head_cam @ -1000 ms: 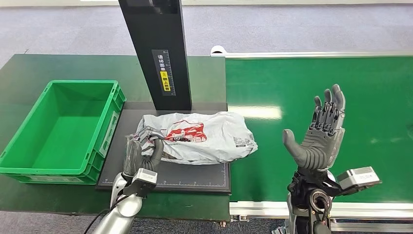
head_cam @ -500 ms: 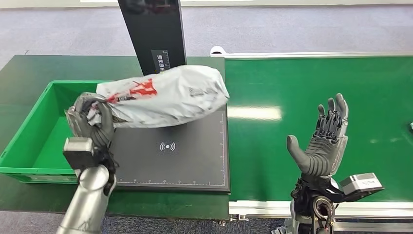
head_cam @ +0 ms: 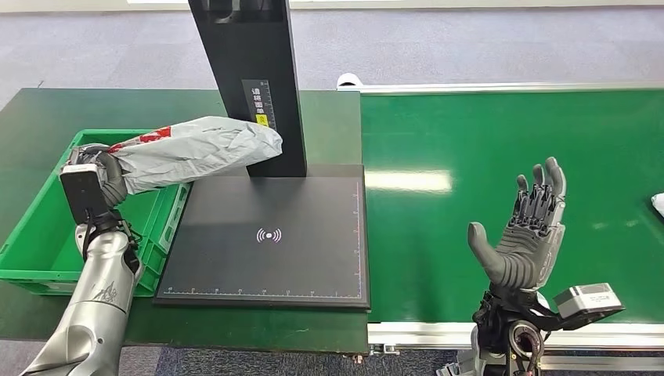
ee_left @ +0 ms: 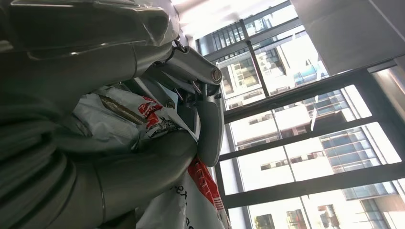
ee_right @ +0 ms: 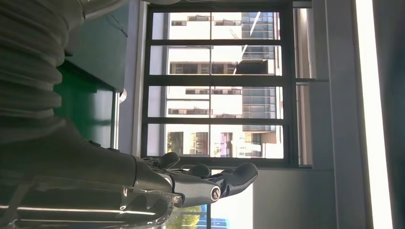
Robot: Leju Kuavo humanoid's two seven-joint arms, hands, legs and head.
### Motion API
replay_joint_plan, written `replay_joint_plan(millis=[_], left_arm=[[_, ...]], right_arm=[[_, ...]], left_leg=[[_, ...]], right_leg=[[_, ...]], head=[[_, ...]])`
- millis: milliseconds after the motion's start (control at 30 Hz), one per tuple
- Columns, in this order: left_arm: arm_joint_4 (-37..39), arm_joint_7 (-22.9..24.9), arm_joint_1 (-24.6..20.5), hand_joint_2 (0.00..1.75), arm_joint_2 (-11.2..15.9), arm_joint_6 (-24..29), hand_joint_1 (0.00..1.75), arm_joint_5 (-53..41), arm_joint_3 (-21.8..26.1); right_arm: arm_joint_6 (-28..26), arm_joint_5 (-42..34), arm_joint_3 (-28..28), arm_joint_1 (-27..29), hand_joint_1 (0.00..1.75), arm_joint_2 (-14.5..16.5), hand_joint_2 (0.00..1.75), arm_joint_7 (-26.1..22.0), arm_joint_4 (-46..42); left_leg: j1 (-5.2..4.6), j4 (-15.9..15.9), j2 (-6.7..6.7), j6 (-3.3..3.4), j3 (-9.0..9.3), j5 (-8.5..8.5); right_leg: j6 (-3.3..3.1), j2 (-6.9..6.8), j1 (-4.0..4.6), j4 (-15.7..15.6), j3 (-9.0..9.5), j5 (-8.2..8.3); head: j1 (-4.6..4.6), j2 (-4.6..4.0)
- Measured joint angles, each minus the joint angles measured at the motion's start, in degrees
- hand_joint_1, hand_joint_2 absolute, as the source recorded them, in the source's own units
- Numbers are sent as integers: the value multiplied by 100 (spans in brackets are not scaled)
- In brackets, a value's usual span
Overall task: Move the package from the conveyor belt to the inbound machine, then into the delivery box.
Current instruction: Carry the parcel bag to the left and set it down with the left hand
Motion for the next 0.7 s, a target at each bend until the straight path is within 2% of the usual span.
replay_joint_plan(millis=[400, 500, 700], left_arm=[[342, 0, -190, 175, 5, 31, 175, -42, 263], [360, 0, -206, 175, 5, -116, 175, 46, 372], [359, 0, -229, 175, 143, -712, 175, 595, 1148]], right_arm=[[55, 32, -77, 3, 0, 19, 175, 0, 2], [99, 43, -103, 3, 0, 32, 175, 0, 2], [198, 64, -200, 26, 0, 46, 175, 0, 2]], left_leg=[[2, -1, -1, -4, 7, 4], [2, -1, -1, -4, 7, 4], [3, -1, 8, -4, 6, 3]], right_leg=[[-2, 0, 2, 5, 3, 1], [-2, 0, 2, 6, 4, 1], [-2, 9, 4, 6, -2, 1]], head=[[-1, -1], [-1, 0], [-1, 0]])
